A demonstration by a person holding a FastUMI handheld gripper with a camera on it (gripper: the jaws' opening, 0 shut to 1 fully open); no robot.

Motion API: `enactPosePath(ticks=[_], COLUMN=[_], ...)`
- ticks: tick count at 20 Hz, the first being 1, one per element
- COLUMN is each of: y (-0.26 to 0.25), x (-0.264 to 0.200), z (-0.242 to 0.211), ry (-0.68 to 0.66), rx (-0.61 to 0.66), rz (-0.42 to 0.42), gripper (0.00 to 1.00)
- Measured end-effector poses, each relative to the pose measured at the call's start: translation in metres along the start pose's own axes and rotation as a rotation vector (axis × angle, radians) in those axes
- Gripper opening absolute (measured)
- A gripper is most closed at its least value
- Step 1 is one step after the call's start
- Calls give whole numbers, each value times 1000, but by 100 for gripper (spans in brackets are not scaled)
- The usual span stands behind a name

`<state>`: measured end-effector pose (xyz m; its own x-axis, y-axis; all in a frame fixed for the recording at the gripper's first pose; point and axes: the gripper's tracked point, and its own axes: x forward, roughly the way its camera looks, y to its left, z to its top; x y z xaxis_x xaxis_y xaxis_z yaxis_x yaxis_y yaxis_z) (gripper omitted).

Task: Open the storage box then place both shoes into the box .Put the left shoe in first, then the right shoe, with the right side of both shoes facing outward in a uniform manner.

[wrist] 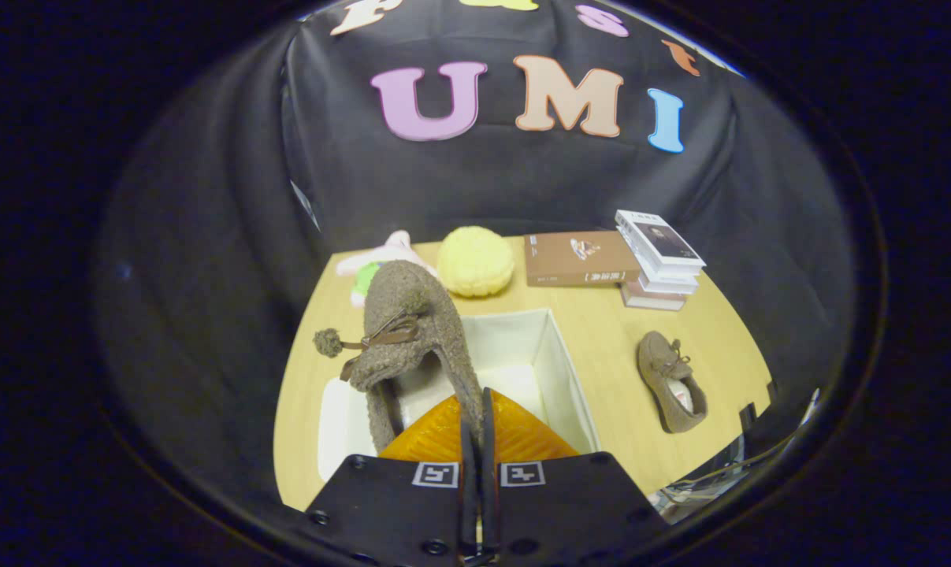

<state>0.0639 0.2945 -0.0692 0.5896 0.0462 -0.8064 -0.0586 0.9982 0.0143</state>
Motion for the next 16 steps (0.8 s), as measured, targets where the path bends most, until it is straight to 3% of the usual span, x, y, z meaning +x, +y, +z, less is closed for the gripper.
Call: enactPosePath(ticks=[3, 16], y=[0, -3], x=[22, 55], z=[-25, -60], ry=[64, 153], rx=[5, 144], rz=[-53, 39], gripper=[6, 5])
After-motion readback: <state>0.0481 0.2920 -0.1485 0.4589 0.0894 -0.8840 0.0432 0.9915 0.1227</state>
